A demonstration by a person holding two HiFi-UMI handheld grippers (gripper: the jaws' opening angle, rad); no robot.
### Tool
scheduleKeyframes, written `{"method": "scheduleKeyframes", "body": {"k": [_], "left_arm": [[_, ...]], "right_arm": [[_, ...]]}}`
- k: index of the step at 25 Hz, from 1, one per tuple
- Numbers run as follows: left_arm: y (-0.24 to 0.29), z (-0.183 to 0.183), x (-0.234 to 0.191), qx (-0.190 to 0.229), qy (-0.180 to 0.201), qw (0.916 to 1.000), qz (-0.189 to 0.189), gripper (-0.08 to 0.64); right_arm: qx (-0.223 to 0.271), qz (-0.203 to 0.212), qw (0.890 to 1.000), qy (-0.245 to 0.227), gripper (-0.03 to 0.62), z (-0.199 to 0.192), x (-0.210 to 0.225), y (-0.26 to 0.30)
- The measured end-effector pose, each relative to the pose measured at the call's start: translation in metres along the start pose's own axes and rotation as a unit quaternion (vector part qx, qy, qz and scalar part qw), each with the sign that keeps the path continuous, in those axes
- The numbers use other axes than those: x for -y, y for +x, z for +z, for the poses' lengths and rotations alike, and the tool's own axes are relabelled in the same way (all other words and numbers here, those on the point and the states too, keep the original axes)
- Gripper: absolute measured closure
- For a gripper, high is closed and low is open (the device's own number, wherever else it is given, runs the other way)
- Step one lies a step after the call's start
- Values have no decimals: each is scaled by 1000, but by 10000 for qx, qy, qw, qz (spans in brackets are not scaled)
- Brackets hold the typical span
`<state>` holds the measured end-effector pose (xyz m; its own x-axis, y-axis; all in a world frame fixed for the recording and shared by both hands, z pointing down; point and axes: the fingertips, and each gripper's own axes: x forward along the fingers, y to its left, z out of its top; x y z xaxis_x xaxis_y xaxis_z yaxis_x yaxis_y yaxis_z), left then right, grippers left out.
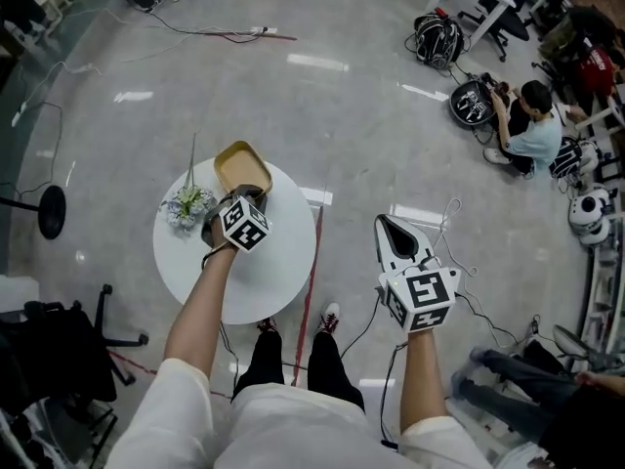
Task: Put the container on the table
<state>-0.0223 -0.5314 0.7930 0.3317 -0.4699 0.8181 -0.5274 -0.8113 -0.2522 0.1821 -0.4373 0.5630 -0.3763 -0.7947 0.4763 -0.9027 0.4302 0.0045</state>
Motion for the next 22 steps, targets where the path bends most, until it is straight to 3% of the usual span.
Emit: {"method": "scheduleKeyframes", "body": {"k": [5,11,13,17,22], "left_arm": [[46,-16,2,-343,38,9992,-192,528],[57,-3,0,-298,-106,9988,-371,510],[47,5,-4,-85,-329,9989,-313,455],[-13,25,-18,669,-1085,9918,24,465],[-129,57,-62,1786,-1857,9634,737,532]], "right_arm": [[-193,5,9996,223,580,-23,17,16],[-751,-156,9969,185,578,-36,38,29],[-738,-183,9970,135,578,-32,40,29],[-400,-206,9988,168,578,-1,39,17],[214,-244,9993,-182,578,65,32,3]]}}
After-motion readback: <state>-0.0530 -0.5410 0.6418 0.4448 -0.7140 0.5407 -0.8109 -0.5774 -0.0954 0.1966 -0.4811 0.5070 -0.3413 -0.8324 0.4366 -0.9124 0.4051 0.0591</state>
